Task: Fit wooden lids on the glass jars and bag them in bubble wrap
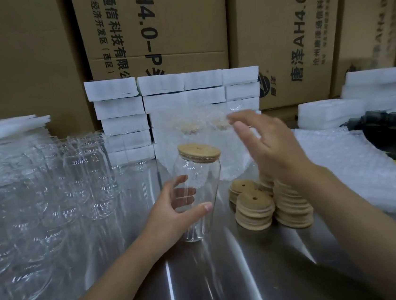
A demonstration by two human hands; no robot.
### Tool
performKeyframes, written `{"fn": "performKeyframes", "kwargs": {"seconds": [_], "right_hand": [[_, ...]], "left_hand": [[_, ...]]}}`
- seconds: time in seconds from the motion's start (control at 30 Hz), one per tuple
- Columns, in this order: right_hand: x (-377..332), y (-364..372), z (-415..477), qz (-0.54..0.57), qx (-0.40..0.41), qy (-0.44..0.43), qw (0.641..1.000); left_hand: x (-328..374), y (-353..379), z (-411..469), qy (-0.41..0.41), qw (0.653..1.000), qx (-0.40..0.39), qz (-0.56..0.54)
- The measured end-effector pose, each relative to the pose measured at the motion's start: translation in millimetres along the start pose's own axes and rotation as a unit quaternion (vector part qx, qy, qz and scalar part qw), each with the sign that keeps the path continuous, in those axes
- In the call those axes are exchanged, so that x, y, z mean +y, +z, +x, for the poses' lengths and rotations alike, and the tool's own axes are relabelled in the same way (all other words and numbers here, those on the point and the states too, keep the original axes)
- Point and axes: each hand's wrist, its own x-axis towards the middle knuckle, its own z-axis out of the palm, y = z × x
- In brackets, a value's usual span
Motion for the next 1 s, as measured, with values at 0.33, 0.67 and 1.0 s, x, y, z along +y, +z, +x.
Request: {"fn": "performKeyframes", "kwargs": {"seconds": [0.33,0.67,1.0], "right_hand": [[105,-70,11,-0.309,-0.276,0.449,0.792],[82,-76,28,-0.363,-0.130,0.439,0.811],[-20,-26,45,0.052,-0.188,0.344,0.918]], "left_hand": [[9,1,-3,-0.007,1.000,-0.007,0.025],[11,1,-4,-0.019,1.000,0.017,0.014],[21,-4,-1,0.029,0.986,0.158,-0.034]]}}
